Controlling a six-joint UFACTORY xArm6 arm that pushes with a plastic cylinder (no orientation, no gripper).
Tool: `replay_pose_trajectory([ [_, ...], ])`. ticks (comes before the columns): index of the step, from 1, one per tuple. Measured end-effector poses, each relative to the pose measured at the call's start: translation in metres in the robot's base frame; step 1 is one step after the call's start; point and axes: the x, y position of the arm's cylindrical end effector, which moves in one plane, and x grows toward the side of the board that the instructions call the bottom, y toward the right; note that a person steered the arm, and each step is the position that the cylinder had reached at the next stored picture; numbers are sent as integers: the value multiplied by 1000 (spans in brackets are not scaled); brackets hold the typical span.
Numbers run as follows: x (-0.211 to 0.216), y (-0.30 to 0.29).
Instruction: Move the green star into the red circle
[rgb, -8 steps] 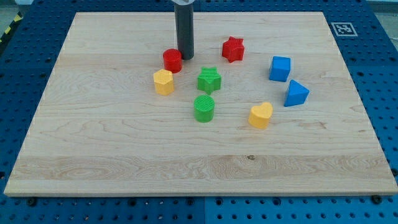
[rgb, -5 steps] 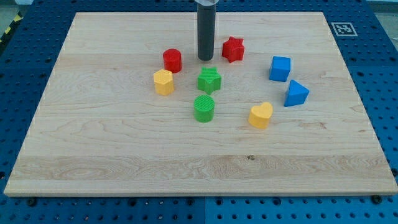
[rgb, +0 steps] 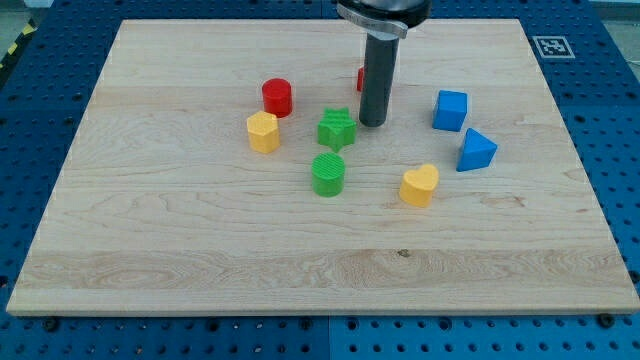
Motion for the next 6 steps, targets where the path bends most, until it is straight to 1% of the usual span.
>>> replay_pose_trajectory([
  [4, 47, 5],
  [6, 47, 1],
])
